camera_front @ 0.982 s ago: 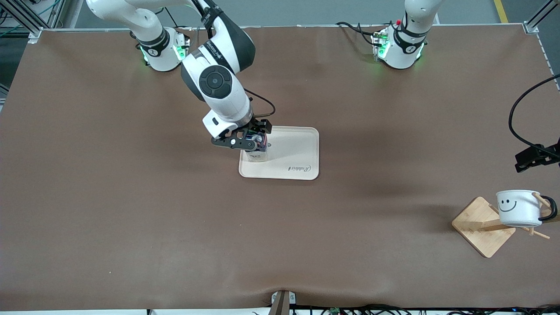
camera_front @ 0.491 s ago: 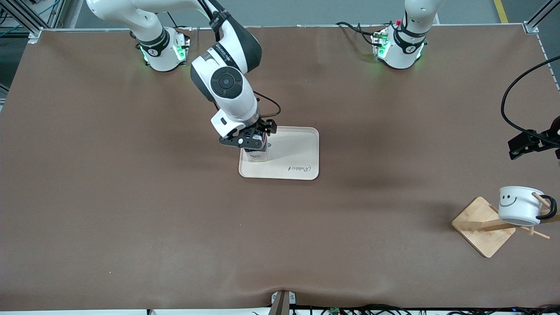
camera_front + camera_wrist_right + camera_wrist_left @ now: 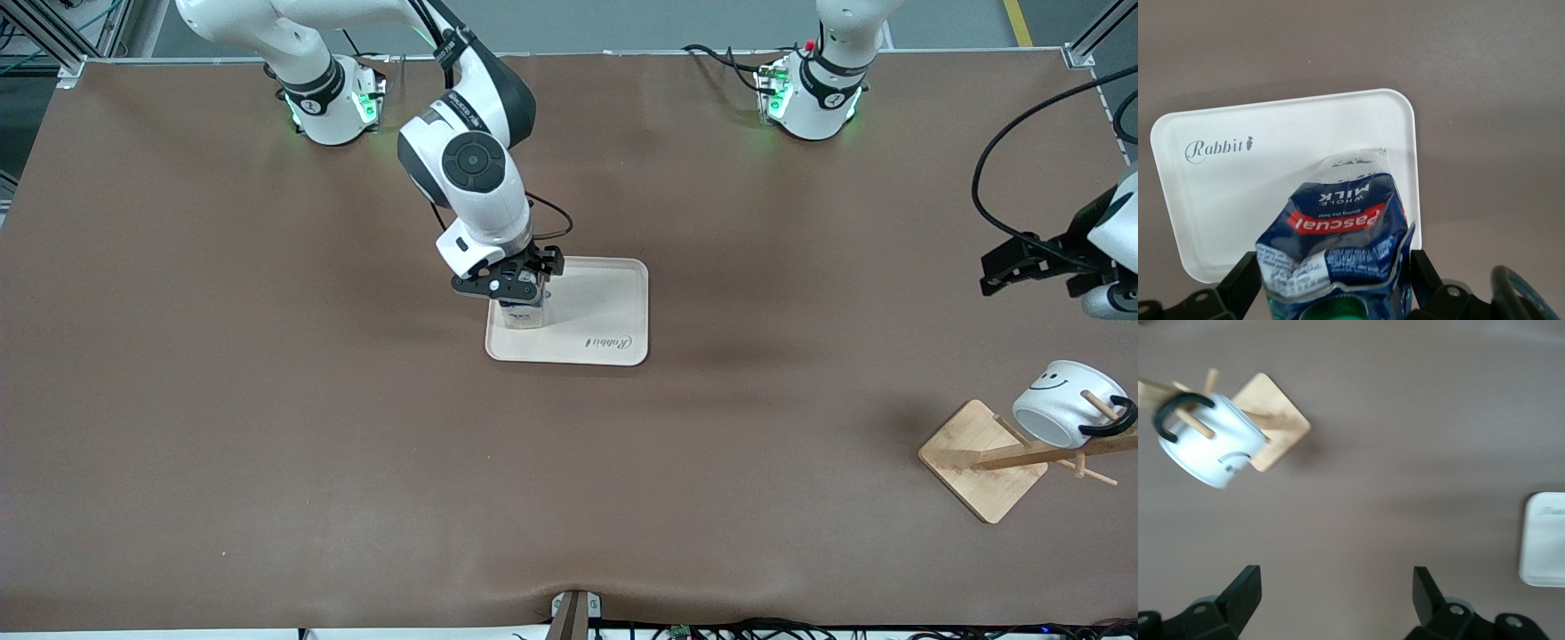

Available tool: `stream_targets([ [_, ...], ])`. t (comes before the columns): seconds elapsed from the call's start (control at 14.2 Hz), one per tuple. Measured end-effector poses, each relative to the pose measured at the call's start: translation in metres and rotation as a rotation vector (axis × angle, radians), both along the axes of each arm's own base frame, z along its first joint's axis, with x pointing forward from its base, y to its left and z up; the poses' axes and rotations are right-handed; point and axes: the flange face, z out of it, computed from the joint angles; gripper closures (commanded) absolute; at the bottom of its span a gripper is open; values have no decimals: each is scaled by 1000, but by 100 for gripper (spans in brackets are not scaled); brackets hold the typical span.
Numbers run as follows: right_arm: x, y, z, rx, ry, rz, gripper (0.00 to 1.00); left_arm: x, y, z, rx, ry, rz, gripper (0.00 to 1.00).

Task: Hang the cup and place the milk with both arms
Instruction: 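Open the left gripper and raise it while the right gripper holds the milk, then lift the milk carton with the right gripper and carry it off the tray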

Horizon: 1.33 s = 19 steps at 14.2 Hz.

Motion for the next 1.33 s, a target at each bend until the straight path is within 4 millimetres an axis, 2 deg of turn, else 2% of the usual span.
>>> stream_targets([
  [0.07, -1, 1, -3, -12, -6, 10, 82, -2, -3, 2, -7, 1, 6, 0],
  [0.14, -1, 1, -3, -20, -13, 15, 99, -5, -10, 4, -4, -1, 2, 0],
  [0.28, -1, 1, -2, -22, -14, 15, 100, -9, -24, 5, 13, -1, -7, 0],
  [0.49, 4, 0, 3, -18, -23, -56, 100, -13, -34, 2, 44, 5, -5, 0],
  [0.7, 21, -10, 25, -35, -12, -148, 100, -24, -39, -1, 60, 17, -5, 0],
  [0.84, 38, -28, 54, -77, 33, -194, 100, -34, -36, 2, 66, 17, -1, 0],
  [1.05, 64, -71, 98, -104, 72, -271, 100, -45, -31, 10, 69, 6, 8, 0],
  [1.33, 86, -123, 125, -86, 70, -235, 100, -48, -32, 13, 67, -9, 5, 0],
])
